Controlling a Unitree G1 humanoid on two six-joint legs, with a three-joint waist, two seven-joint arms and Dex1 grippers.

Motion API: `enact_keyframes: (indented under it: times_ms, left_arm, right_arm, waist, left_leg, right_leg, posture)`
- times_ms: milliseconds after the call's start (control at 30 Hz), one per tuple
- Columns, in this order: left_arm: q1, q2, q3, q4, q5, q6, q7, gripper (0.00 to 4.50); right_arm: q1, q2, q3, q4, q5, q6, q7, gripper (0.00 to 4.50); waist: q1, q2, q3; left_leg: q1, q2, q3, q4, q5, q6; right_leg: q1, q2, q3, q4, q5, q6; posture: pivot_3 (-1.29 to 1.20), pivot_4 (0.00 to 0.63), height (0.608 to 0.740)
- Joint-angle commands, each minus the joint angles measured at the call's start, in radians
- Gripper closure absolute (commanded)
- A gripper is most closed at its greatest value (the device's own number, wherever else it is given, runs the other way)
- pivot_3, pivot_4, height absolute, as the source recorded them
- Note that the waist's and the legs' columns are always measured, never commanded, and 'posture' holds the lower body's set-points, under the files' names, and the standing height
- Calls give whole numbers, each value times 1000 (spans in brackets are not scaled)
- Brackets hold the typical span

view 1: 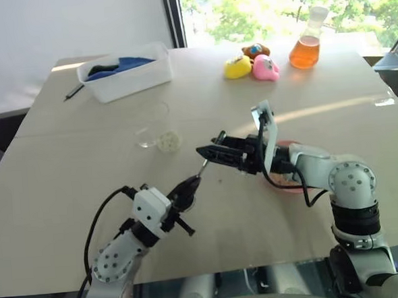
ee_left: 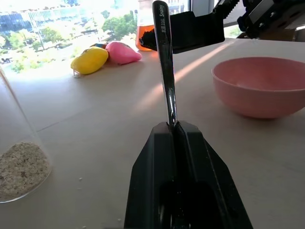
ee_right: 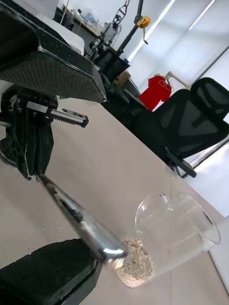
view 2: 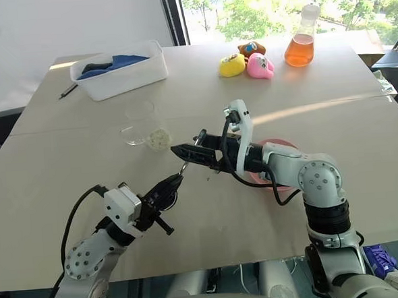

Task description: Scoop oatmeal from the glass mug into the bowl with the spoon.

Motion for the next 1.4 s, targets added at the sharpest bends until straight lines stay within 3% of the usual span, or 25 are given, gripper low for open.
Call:
enact_keyframes:
  times_ms: [33, 133, 233, 500, 833, 1067, 1167, 1300, 1400]
  left_arm:
    - [-5, 25, -13, 4, 13, -50, -17, 4462]
    - [0, 30, -17, 21, 14, -71, -16, 4462]
    - [2, 29, -19, 28, 14, -82, -11, 4500]
    - [6, 25, -27, 38, 18, -94, -3, 4500]
    - [-2, 20, -13, 43, -46, -50, 7, 4500]
    - [-14, 22, 15, 63, -7, -71, 38, 4500]
    - [-8, 17, 12, 60, -6, -77, 47, 3550]
    - [6, 16, -4, 51, -5, -84, 44, 1693]
    - [13, 5, 1, 42, -7, -88, 61, 1693]
  right_arm:
    - [-24, 2, -1, -23, 24, -6, 3, 0]
    - [-24, 3, 8, -23, 21, -2, 3, 0]
    - [-20, 1, 14, -28, 23, 1, 3, 763]
    - [-14, -5, 14, -33, 29, 16, -8, 4461]
    - [-10, -38, -9, -35, 50, 35, -35, 4461]
    - [-36, -67, -27, 5, 37, 26, -34, 4461]
    - [-41, -68, -29, 13, 38, 23, -40, 4500]
    - [-44, -61, -32, 16, 47, 19, -51, 4500]
    - [-48, -57, -31, 22, 45, 17, -56, 4500]
  waist:
    - [-3, 0, 0]
    - [-11, 0, 0]
    - [-18, 0, 0]
    - [-18, 0, 0]
    - [-18, 0, 0]
    - [-19, 0, 0]
    - [-18, 0, 0]
    - [-18, 0, 0]
    - [-18, 0, 0]
  left_leg:
    - [0, 0, 0, 0, 0, 0]
    - [0, 0, 0, 0, 0, 0]
    - [0, 0, 0, 0, 0, 0]
    - [0, 0, 0, 0, 0, 0]
    - [0, 0, 0, 0, 0, 0]
    - [0, 0, 0, 0, 0, 0]
    - [0, 0, 0, 0, 0, 0]
    - [0, 0, 0, 0, 0, 0]
    - [0, 0, 0, 0, 0, 0]
  right_leg:
    - [0, 0, 0, 0, 0, 0]
    - [0, 0, 0, 0, 0, 0]
    - [0, 0, 0, 0, 0, 0]
    - [0, 0, 0, 0, 0, 0]
    - [0, 0, 0, 0, 0, 0]
    - [0, 1, 0, 0, 0, 0]
    - [0, 1, 0, 0, 0, 0]
    - [0, 1, 0, 0, 0, 0]
    - [0, 0, 0, 0, 0, 0]
  posture:
    - [0, 150, 740]
    - [0, 150, 740]
    - [0, 150, 740]
    - [0, 150, 740]
    - [0, 150, 740]
    - [0, 150, 740]
    - [0, 150, 740]
    - [0, 150, 740]
    - [0, 150, 740]
